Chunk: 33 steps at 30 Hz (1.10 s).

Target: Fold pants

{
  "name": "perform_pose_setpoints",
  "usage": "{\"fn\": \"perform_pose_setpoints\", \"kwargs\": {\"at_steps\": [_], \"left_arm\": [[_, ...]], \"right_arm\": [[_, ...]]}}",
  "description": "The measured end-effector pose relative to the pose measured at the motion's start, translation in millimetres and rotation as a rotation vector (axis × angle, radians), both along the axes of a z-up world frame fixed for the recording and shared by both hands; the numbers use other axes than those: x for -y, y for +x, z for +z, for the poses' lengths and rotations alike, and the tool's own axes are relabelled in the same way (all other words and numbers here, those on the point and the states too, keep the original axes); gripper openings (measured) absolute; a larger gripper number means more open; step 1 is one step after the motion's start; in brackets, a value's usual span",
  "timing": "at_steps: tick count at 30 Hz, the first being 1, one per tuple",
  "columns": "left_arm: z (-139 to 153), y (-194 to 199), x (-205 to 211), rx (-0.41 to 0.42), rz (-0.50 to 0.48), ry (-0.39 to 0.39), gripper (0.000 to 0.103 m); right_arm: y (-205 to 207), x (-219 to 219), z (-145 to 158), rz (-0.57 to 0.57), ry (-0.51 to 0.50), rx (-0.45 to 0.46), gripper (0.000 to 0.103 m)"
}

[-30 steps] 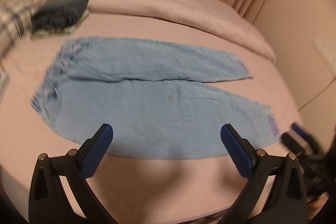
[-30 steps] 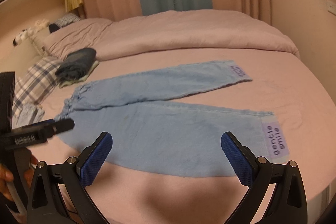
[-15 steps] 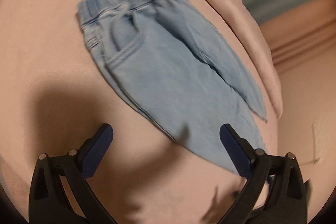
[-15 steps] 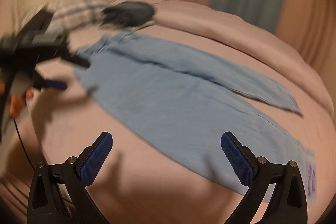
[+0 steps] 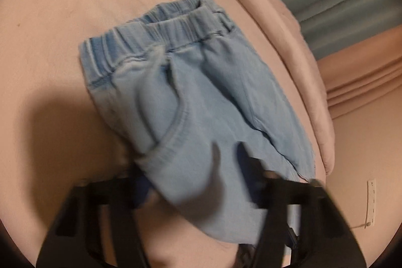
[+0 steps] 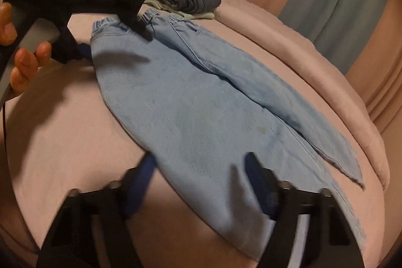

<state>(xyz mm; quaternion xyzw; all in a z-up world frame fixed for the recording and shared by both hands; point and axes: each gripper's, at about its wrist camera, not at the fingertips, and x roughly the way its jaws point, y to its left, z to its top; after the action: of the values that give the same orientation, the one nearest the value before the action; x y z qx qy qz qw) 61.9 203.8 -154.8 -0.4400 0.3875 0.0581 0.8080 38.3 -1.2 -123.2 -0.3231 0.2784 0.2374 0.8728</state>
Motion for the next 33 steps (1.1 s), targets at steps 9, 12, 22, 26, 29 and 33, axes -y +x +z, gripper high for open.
{"fn": "perform_pose_setpoints", "kwargs": {"at_steps": [9, 12, 22, 26, 29, 33], "left_arm": [[-0.6, -17.5, -9.8, 0.011, -0.034, 0.006, 0.016], [5.4, -24.6, -7.1, 0.021, -0.038, 0.03, 0.015], [19.8, -40.3, -15.0, -0.041, -0.076, 0.148, 0.056], [44.6, -57.0, -14.8, -0.017, -0.062, 0.323, 0.073], [55.3, -49.0, -2.2, 0.005, -0.078, 0.416, 0.079], [60.5, -24.3, 33.0, 0.043, -0.169, 0.469, 0.08]], "right_arm": [[-12.2, -13.7, -5.0, 0.006, -0.021, 0.007, 0.015], [-17.0, -13.8, -2.5, 0.014, -0.02, 0.004, 0.012], [-13.4, 2.3, 3.8, -0.001, 0.058, -0.069, 0.045], [-6.5, 40.6, 30.0, -0.043, 0.297, -0.191, 0.054], [9.3, 63.3, 43.1, -0.089, 0.457, -0.248, 0.054], [35.9, 74.7, 38.8, -0.239, 0.424, -0.211, 0.054]]}}
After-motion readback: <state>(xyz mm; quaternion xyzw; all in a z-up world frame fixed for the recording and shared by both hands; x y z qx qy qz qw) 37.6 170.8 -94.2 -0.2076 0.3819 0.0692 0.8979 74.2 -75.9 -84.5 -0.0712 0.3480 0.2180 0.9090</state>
